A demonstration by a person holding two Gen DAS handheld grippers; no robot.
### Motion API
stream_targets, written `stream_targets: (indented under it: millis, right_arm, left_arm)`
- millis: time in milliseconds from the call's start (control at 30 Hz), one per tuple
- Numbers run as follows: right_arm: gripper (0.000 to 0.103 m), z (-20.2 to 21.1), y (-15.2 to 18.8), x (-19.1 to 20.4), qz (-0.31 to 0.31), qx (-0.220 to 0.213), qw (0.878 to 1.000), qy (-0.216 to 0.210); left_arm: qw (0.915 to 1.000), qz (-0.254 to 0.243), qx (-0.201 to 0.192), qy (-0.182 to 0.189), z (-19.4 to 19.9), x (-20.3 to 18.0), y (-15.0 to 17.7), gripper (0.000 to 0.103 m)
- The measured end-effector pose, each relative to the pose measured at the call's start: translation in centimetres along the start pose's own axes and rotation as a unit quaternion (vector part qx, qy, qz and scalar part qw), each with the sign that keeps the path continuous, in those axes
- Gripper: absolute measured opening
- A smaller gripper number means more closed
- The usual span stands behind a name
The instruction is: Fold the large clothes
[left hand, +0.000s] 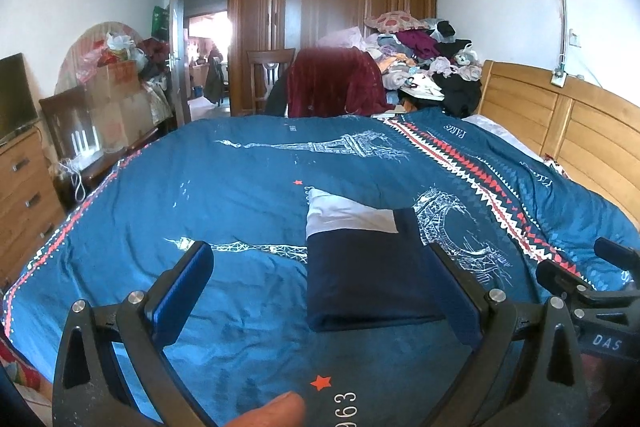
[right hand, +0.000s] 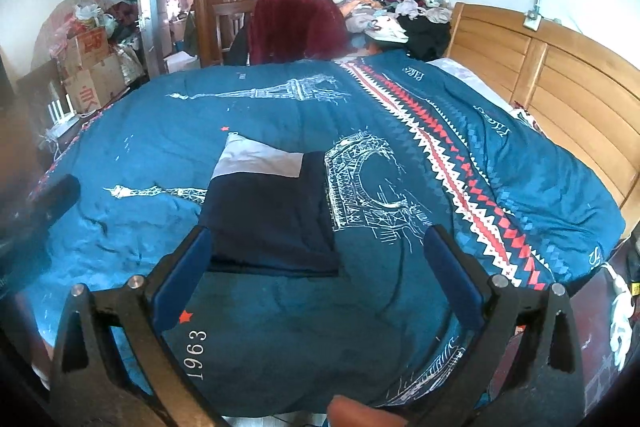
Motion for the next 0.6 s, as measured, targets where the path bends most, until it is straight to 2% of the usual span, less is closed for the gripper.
stream_targets:
  millis: [267, 600]
  right_arm:
    - [0.103, 0.0, -0.1, -0.3, 0.001, -0.004, 1.000, 0.003]
    - [0.103, -0.1, 0.0, -0.1, 0.011, -0.004, 1.000, -0.002]
  left_arm:
    - [0.9998, 0.013, -0.003, -0.012, -0.3, 0.7, 0.2, 0.103]
    - [0.9998, 0.020, -0.001, -0.001, -0.2, 1.1, 0.5, 0.103]
Point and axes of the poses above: each gripper's, at about its wrist camera, not at the fingertips, and z roughly against the way its jaws point, x to its left, y to its underside, the point moved 9 cm from there along -z, roughly the way its jaws point, and after that the axes turned 2 degrees about -y, right-handed, at the moved point
